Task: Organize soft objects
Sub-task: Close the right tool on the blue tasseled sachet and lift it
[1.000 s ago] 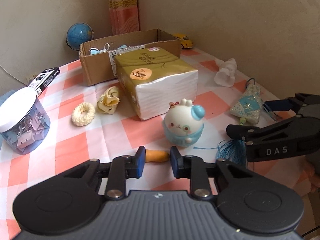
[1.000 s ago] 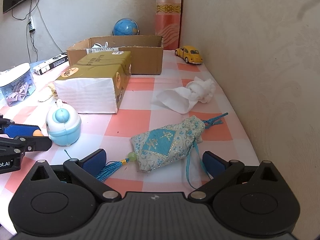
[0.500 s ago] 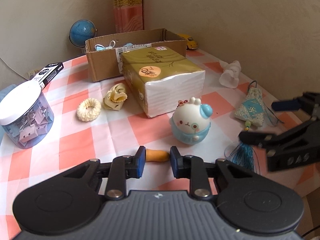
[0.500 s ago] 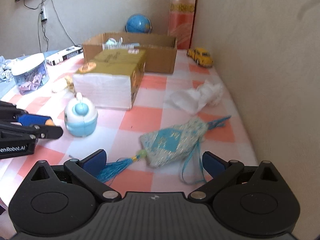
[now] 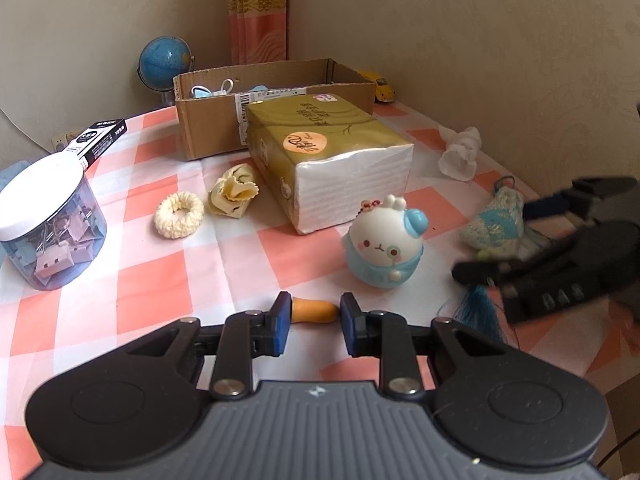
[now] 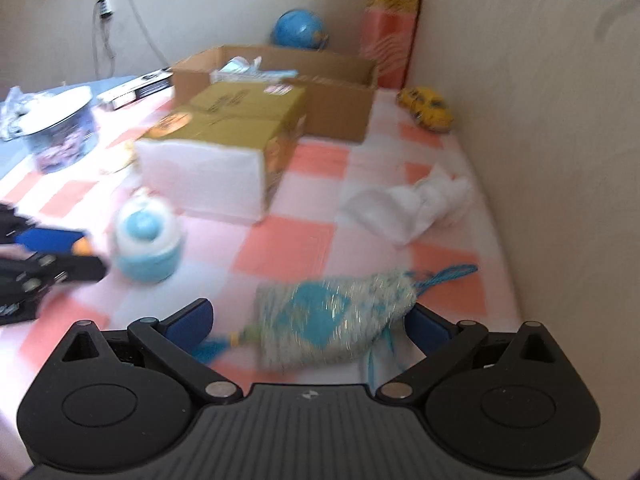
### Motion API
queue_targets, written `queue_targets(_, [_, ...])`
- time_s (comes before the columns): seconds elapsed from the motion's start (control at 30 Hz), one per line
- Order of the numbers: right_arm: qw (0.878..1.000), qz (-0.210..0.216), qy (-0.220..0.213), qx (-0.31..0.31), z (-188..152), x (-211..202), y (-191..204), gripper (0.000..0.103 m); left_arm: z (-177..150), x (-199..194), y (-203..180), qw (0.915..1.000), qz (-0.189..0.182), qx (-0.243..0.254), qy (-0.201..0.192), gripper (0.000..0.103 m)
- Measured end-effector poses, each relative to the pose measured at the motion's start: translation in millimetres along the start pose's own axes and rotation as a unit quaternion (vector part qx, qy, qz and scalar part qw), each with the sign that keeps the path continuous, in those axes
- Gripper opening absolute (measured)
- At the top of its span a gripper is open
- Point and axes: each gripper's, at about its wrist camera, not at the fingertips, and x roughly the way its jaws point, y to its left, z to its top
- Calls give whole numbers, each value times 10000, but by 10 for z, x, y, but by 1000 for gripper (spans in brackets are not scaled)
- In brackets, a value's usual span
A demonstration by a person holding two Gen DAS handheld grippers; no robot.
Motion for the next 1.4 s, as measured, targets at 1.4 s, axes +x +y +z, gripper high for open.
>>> queue_targets(1.4, [9987,-41,-474,-197,-98,-55,93,85,9,15,11,10000,27,-30,15,25])
